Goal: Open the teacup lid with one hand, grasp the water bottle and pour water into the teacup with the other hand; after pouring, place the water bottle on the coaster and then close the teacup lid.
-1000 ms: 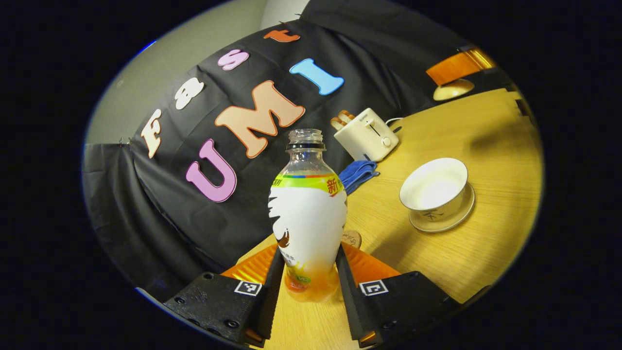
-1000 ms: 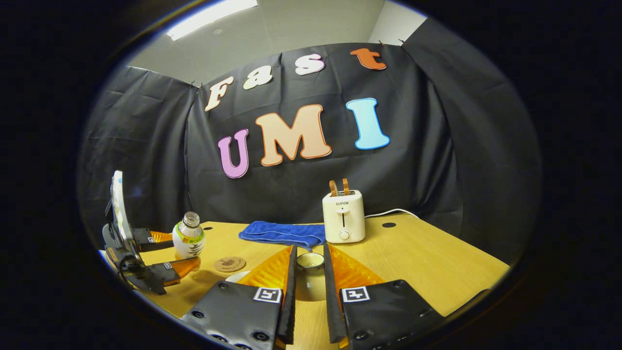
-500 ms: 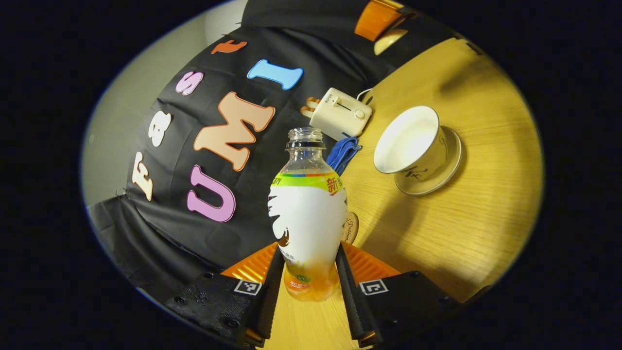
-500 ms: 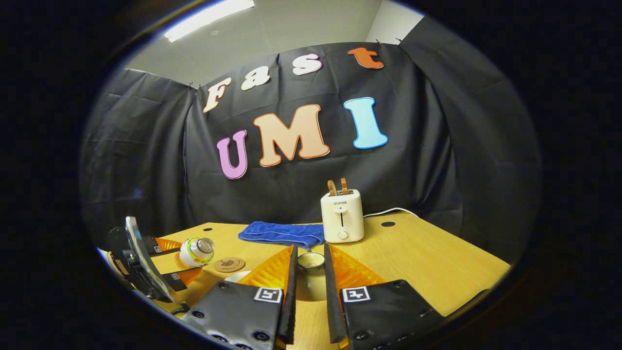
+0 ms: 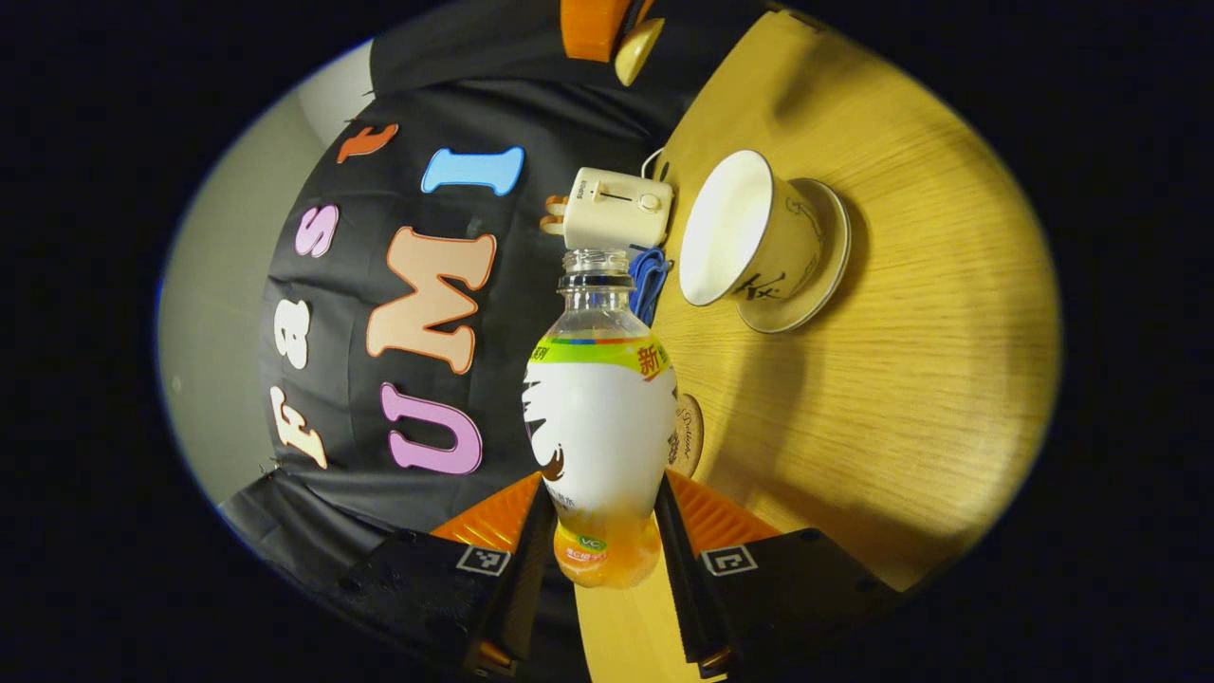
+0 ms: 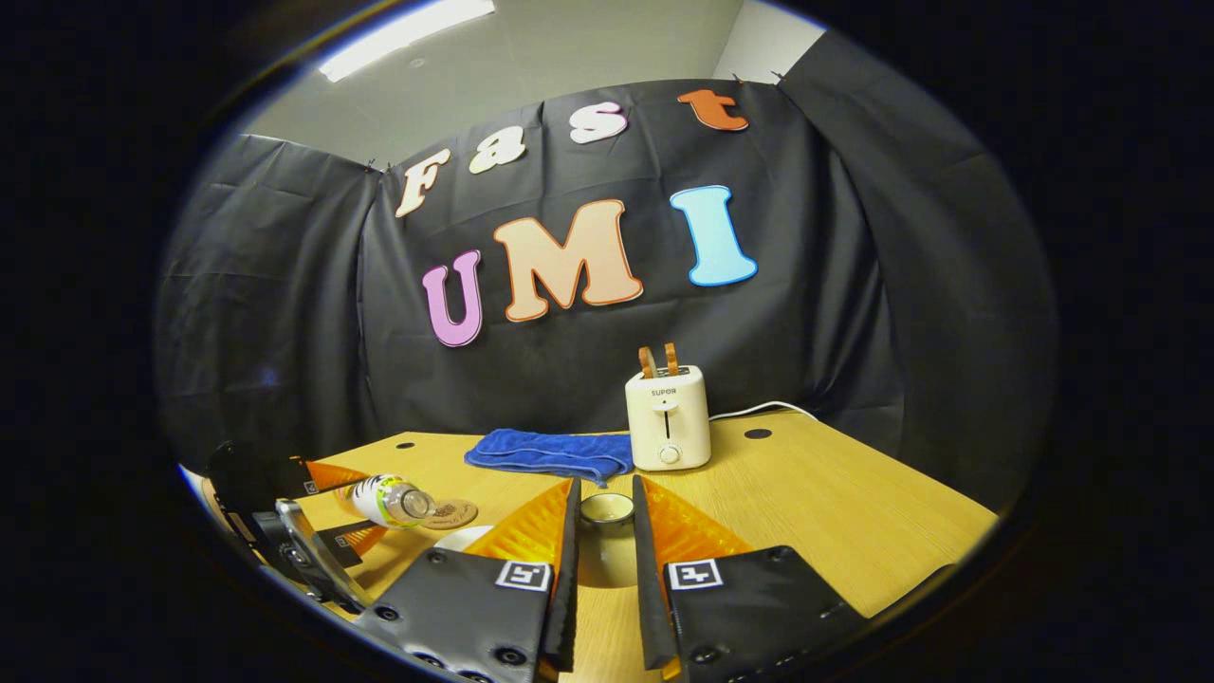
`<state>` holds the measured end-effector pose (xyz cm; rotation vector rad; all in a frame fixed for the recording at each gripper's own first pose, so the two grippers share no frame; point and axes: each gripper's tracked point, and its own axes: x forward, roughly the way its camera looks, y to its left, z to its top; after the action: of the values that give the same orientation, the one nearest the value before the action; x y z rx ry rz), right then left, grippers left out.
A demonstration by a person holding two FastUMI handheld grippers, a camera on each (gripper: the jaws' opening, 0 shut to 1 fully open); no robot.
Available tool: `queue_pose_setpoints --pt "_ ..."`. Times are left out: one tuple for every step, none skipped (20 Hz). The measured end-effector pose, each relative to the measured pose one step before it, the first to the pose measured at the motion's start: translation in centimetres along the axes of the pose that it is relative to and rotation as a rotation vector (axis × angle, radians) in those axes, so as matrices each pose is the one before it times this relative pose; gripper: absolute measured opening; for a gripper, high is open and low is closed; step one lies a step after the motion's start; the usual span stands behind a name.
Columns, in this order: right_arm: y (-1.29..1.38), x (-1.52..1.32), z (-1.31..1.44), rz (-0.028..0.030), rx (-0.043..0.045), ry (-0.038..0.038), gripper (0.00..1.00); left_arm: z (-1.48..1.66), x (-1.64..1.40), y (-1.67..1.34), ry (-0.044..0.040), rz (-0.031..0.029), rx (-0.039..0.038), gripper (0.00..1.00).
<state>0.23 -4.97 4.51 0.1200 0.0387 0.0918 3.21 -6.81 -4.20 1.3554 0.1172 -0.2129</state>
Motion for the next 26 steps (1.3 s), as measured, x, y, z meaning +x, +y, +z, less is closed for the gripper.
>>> queue_pose_setpoints --pt "-0.006 -0.012 0.001 0.00103 -0.00052 0.00106 0.31 0.034 -0.211 0.068 -0.00077 -0.00187 0.02227 0.58" --pt "-0.063 0.004 -0.121 0.00037 0.00038 0.00196 0.31 -0.078 -0.005 -0.032 0.00285 -0.00726 0.02093 0.58" --pt "-0.01 0.015 0.015 0.00047 0.00099 0.00081 0.3 -0.108 0.063 -0.232 0.0095 -0.0099 0.01804 0.58" --pt "-0.026 0.062 0.063 -0.00053 0.00225 0.00012 0.3 -0.027 0.09 0.056 -0.0007 -0.00269 0.01247 0.58" --pt "-0.014 -0.014 0.014 0.00044 0.00178 0.00022 0.3 -0.096 -0.003 -0.036 0.00987 -0.00561 0.01007 0.57" --pt "-0.097 -0.088 0.014 -0.00062 0.00163 -0.00128 0.3 -0.005 0.014 -0.116 0.00179 -0.00349 0.01201 0.57" --pt "-0.175 0.023 0.119 -0.00078 0.00132 -0.00144 0.3 0.047 0.122 0.12 0.00041 0.00285 0.02482 0.58" --pt "-0.008 0.03 0.045 -0.00015 0.00196 -0.00041 0.3 0.111 0.009 0.145 -0.00142 0.00386 0.02591 0.58" --pt "-0.083 0.02 0.014 -0.00045 0.00262 0.00074 0.3 0.032 0.069 0.305 0.00083 0.00328 0.02981 0.58" --pt "-0.034 -0.024 -0.042 -0.00055 0.00161 0.00113 0.3 -0.022 -0.106 0.22 -0.0019 0.00063 0.02242 0.58" --pt "-0.081 -0.035 0.053 -0.00084 0.00053 0.00022 0.3 0.006 0.197 0.256 0.00001 0.00196 0.0196 0.58" --pt "-0.008 -0.021 0.089 -0.00017 0.00081 -0.00187 0.3 0.022 0.097 0.182 -0.00109 0.00189 0.02037 0.58" --pt "-0.04 0.034 0.02 0.00079 0.00077 -0.00042 0.3 -0.021 0.153 0.301 -0.0025 0.00284 0.01688 0.58" --pt "0.012 -0.066 0.025 0.00038 0.00071 -0.00033 0.3 0.082 -0.019 0.149 0.00234 -0.00113 0.01679 0.58" --pt "-0.009 -0.025 0.036 0.00032 0.00107 -0.00109 0.3 0.07 0.217 0.111 -0.00064 -0.00243 0.01837 0.58" --pt "-0.05 0.004 -0.009 0.00073 0.00099 0.00056 0.3 -0.026 0.113 0.076 0.00084 -0.0033 0.02227 0.58" --pt "-0.012 0.027 0.031 0.00057 0.0015 0.00035 0.3 -0.01 -0.01 0.211 0.00083 -0.00166 0.02073 0.58" --pt "-0.079 0.051 0.029 -0.00013 0.00144 0.00068 0.3 -0.095 -0.076 0.2 0.00345 -0.00165 0.01776 0.58" --pt "-0.15 -0.025 -0.026 -0.00073 0.00242 0.00204 0.3 0.043 -0.057 0.209 -0.00212 0.00099 0.01509 0.58" --pt "-0.079 -0.035 -0.109 0.00042 0.00466 0.00059 0.3 -0.158 -0.03 0.267 0.00187 0.00102 0.01334 0.57" --pt "-0.033 0.007 0.011 0.00059 0.00498 0.00163 0.3 -0.158 -0.042 0.126 0.00379 -0.00137 0.01381 0.58" --pt "-0.077 0.018 0.035 -0.00032 0.00296 0.00096 0.3 -0.047 -0.09 0.147 -0.00034 -0.00062 0.01369 0.58" --pt "-0.058 -0.023 0.016 -0.00113 0.00086 -0.00022 0.29 0.009 0.099 0.058 0.00303 -0.00278 0.01424 0.58" --pt "0.035 -0.045 0.032 0.00066 0.00103 -0.00073 0.3 -0.13 0.028 0.131 0.0015 -0.00245 0.01316 0.58" --pt "0.053 0.098 0.075 0.00063 0.00134 0.00025 0.3 -0.066 0.087 0.167 0.00114 -0.00201 0.0141 0.58" --pt "-0.024 -0.072 0.037 0.00127 0.00109 -0.00164 0.3 -0.107 -0.035 0.148 0.00332 -0.00155 0.01537 0.58"
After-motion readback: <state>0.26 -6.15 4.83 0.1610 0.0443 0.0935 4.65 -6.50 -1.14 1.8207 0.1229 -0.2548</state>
